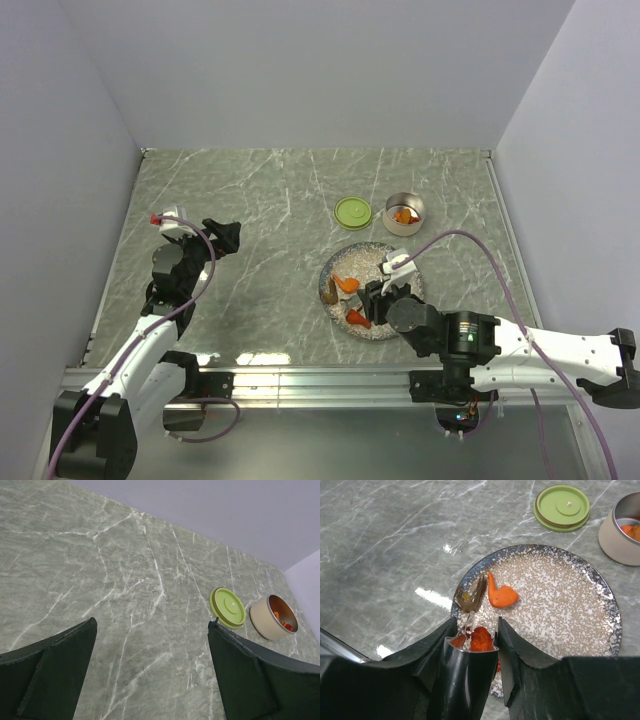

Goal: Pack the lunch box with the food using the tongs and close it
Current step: Pick up the food using the clamp, then place the food into the lunch box

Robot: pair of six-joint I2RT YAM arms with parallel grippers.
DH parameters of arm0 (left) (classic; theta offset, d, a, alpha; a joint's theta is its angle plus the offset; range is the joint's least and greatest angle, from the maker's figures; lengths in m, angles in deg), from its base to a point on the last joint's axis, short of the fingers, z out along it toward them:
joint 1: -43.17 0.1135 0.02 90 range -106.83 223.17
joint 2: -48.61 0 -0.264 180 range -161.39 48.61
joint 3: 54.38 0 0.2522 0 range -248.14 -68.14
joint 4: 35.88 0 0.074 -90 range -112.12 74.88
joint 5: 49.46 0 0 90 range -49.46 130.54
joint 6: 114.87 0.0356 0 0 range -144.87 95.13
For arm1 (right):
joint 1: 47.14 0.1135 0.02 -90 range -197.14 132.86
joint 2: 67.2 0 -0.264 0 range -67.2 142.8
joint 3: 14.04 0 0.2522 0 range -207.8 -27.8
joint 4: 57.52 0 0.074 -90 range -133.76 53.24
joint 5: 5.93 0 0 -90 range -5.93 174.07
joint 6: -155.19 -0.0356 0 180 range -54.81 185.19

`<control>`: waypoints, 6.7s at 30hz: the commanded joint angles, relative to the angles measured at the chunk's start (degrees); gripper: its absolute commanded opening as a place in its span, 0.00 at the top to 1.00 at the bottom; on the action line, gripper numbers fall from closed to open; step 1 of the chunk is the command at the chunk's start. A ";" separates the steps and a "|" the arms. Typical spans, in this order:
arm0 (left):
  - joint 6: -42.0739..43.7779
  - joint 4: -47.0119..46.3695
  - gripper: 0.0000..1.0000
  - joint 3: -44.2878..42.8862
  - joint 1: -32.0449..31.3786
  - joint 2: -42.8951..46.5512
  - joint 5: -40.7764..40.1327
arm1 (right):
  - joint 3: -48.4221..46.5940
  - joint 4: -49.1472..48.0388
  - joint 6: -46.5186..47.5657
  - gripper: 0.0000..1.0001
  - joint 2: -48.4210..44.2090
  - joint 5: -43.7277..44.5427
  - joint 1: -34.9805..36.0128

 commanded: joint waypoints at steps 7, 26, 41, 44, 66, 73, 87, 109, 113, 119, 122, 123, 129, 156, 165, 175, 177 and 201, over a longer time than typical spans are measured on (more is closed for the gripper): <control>0.75 -1.93 0.01 -1.60 -0.25 -0.11 -0.04 | -3.57 2.15 -2.11 0.56 0.12 1.87 2.07; 0.57 -1.93 0.01 -1.60 -0.25 -0.03 -0.21 | -6.82 -0.22 2.89 0.75 1.35 8.98 1.45; 0.75 -2.54 0.01 -1.87 -0.25 -0.99 0.05 | -9.46 -12.70 18.01 0.77 1.00 -5.77 -22.44; 0.75 -2.72 0.01 -1.87 -0.25 -1.26 -0.04 | -9.28 -14.54 19.07 0.78 2.14 -8.24 -24.91; 0.75 -3.07 0.00 -1.87 -0.25 -1.96 0.23 | -19.64 -22.02 23.11 0.78 13.11 -21.32 -48.54; 0.75 -3.16 0.01 -1.87 -0.25 -2.05 0.14 | -24.40 -22.19 22.85 0.78 20.33 -26.68 -56.28; 0.75 -3.51 0.01 -1.87 -0.25 -2.57 0.58 | -26.77 -27.11 23.11 0.62 26.31 -27.31 -58.67; 0.84 -3.77 0.00 -1.78 -0.25 -2.49 0.67 | -21.33 -27.74 23.73 0.57 18.23 -27.06 -57.00; 0.84 -3.78 0.01 -1.78 -0.25 -2.58 0.93 | -20.09 -25.81 21.18 0.58 18.14 -22.92 -56.91; 0.75 -3.78 0.01 -1.78 -0.25 -2.49 0.75 | -15.89 -25.18 18.28 0.61 17.18 -20.20 -56.99; 0.84 -3.86 0.00 -1.78 -0.25 -2.66 0.93 | -15.17 -22.73 17.40 0.61 16.47 -17.39 -56.91; 0.75 -3.86 0.00 -1.78 -0.25 -2.66 0.93 | -15.00 -22.72 17.14 0.61 16.21 -16.86 -56.99; 0.75 -3.78 0.01 -1.78 -0.25 -2.49 0.93 | -13.33 -21.67 16.25 0.61 15.94 -16.59 -57.00; 0.75 -4.65 0.01 -1.78 -0.25 -3.72 0.84 | -24.05 -28.52 23.11 0.62 28.51 -17.21 -58.49; 0.84 -4.65 0.01 -1.52 -0.25 -3.37 0.84 | -23.35 -27.82 23.11 0.62 25.88 -15.63 -58.49; 0.84 -4.83 0.01 -1.43 -0.34 -3.37 1.02 | -22.55 -29.05 22.85 0.62 26.57 -14.75 -61.65; 0.75 -4.83 0.01 -1.34 -0.25 -3.19 1.02 | -22.99 -29.05 22.76 0.62 27.89 -14.57 -62.27; 0.75 -5.27 0.01 -0.99 -0.25 -3.10 1.10 | -25.02 -30.45 21.97 0.63 35.37 -17.99 -64.20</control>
